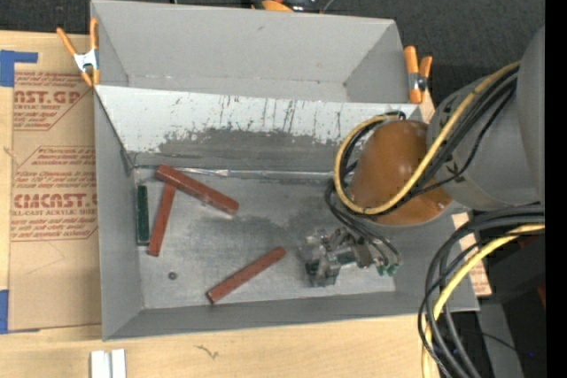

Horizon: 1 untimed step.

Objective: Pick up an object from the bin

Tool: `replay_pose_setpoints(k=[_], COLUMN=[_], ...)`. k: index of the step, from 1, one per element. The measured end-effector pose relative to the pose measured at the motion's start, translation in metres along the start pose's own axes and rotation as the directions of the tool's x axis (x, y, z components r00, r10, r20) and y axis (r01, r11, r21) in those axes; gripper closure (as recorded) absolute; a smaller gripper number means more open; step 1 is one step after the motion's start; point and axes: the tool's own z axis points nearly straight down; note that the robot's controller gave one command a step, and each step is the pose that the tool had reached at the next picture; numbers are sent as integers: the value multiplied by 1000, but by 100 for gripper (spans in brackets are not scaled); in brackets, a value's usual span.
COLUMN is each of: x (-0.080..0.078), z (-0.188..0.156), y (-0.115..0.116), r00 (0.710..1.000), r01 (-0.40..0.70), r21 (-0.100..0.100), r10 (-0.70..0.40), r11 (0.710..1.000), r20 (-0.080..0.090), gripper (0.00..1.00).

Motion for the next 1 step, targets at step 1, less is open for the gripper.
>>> replay_pose_setpoints(k=[1], x=[10], z=[-174], y=[-16], r00=[1000], r01=[27], r21=[4], r10=[-27], r11=[1000], r20=[9], gripper=[100])
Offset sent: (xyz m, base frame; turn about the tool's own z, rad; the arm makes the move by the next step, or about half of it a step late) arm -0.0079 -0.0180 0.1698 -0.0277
